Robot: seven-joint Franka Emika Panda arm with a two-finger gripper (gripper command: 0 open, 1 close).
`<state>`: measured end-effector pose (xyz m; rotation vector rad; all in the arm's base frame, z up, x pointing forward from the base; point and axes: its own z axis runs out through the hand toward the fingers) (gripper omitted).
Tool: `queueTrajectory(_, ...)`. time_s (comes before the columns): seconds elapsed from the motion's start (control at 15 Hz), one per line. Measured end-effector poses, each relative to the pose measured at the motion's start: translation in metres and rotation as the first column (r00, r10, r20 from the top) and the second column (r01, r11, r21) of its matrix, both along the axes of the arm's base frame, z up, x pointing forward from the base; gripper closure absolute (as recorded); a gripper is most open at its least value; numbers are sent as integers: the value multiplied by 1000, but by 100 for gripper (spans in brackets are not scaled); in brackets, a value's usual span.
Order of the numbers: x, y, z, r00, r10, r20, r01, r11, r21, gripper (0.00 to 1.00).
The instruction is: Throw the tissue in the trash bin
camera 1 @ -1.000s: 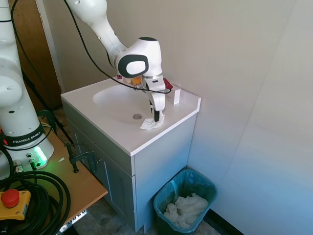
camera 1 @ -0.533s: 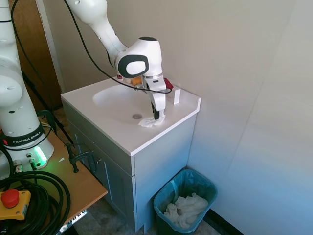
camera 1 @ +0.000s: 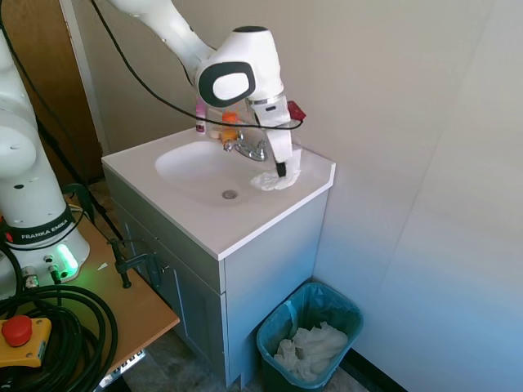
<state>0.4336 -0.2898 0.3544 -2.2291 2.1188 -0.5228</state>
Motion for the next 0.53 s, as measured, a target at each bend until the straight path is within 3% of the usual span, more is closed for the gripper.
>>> queueTrajectory(0.27,-10,-79,-9,980,-195,27,194,981,12,100)
queueTrajectory(0.53,15,-123,-76,958,-286,-21,287,957,33,100)
